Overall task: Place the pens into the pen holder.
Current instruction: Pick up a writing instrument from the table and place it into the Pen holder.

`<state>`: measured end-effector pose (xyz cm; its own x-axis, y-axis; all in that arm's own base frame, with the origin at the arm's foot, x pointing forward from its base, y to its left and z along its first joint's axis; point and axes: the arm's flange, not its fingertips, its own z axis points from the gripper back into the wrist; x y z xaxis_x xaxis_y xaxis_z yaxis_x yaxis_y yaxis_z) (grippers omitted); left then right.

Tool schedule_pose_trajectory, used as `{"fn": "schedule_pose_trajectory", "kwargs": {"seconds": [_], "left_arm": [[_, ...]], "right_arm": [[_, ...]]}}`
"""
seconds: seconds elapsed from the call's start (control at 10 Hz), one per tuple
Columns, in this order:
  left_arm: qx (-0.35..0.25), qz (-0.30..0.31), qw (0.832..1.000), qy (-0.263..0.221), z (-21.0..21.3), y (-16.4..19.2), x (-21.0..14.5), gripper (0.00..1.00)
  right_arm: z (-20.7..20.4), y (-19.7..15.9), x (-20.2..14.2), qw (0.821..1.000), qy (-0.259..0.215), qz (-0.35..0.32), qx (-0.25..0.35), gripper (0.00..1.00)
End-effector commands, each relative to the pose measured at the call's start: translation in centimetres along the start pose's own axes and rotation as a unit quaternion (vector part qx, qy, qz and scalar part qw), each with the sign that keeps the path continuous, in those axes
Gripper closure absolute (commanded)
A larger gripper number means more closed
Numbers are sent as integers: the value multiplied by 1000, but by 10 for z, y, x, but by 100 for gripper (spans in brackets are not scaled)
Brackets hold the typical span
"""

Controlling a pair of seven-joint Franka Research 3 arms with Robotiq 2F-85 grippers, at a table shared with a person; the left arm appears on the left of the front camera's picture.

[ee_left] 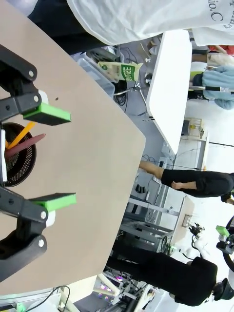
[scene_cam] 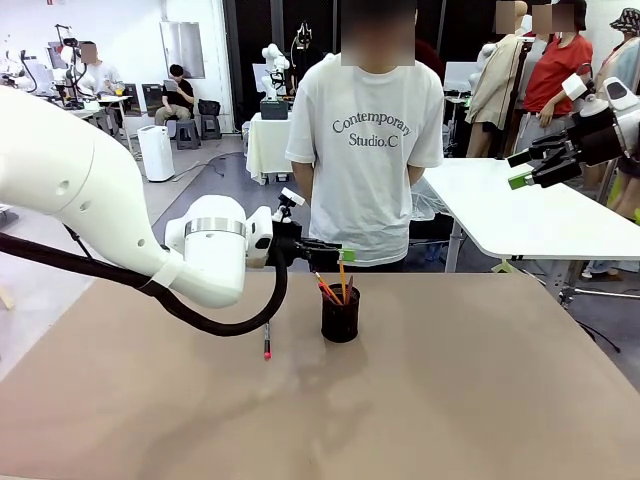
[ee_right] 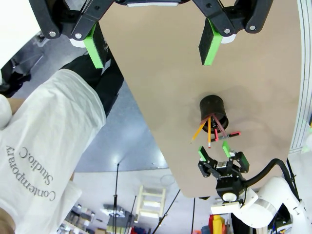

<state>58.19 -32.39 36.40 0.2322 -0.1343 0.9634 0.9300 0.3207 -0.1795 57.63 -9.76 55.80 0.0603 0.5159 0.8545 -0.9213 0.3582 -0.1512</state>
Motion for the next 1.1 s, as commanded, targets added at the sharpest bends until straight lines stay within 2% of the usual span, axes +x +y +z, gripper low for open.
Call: {"fn": "schedule_pose_trajectory", "kwargs": {"seconds": [0.0, 0.4, 0.5, 1.0], "left_arm": [[-1, -11, 1000, -17, 14, -10, -2, 0], [-9, -18, 1000, -11, 17, -13, 2, 0], [-11, -13, 1000, 7, 19, -11, 2, 0], [-7, -8, 1000, -2, 9, -9, 5, 0]], "right_arm": [[0, -1, 5, 1000, 9, -9, 4, 0], [0, -1, 5, 1000, 9, -9, 4, 0], [0, -1, 5, 1000, 9, -9, 4, 0], [0, -1, 5, 1000, 9, -9, 4, 0]]}}
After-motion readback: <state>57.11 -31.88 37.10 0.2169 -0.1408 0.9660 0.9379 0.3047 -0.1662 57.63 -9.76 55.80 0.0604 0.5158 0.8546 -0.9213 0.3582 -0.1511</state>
